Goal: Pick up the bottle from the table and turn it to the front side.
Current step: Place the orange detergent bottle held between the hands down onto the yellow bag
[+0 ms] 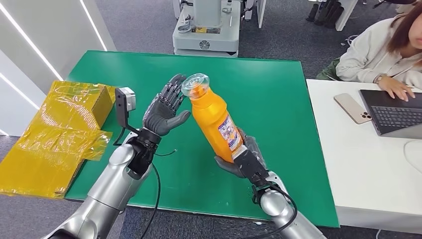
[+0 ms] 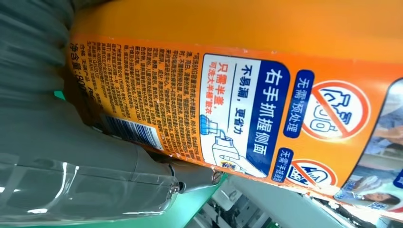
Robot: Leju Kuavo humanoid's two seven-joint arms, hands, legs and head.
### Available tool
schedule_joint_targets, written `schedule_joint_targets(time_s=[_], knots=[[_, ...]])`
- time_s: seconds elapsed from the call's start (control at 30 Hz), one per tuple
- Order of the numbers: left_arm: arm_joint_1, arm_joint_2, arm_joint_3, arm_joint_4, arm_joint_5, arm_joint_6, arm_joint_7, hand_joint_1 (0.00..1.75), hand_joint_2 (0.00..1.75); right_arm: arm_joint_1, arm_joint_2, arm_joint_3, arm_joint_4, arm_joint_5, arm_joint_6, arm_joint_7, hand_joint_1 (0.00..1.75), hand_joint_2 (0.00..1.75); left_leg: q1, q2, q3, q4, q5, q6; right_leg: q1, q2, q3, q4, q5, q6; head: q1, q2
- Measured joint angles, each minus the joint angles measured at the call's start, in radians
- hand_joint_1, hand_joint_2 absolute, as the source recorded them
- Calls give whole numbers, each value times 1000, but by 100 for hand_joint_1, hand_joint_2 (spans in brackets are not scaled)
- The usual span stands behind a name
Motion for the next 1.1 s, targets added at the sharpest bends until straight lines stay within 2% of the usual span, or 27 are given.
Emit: schedule_joint_targets(time_s=[0.23,0.47,0.77,1.1], knots=[[-15,-11,-31,1,4,-47,-1,0,175,-61,32,2,83,15,3,-17,175,175,0,0,0,0,0,0,0,0,0,0,0,0,0,0],[-59,-22,-63,7,16,-52,4,0,175,-116,76,1,157,25,-10,-22,175,175,0,0,0,0,0,0,0,0,0,0,0,0,0,0],[-71,-24,-77,14,21,-51,6,0,175,-133,82,-17,210,32,-7,-20,175,175,0,0,-1,0,0,0,0,0,0,0,0,0,0,0],[-97,-38,-99,15,-6,-31,21,0,175,-197,140,-11,318,102,27,31,175,175,0,0,0,0,0,0,0,0,-1,0,0,0,0,0]])
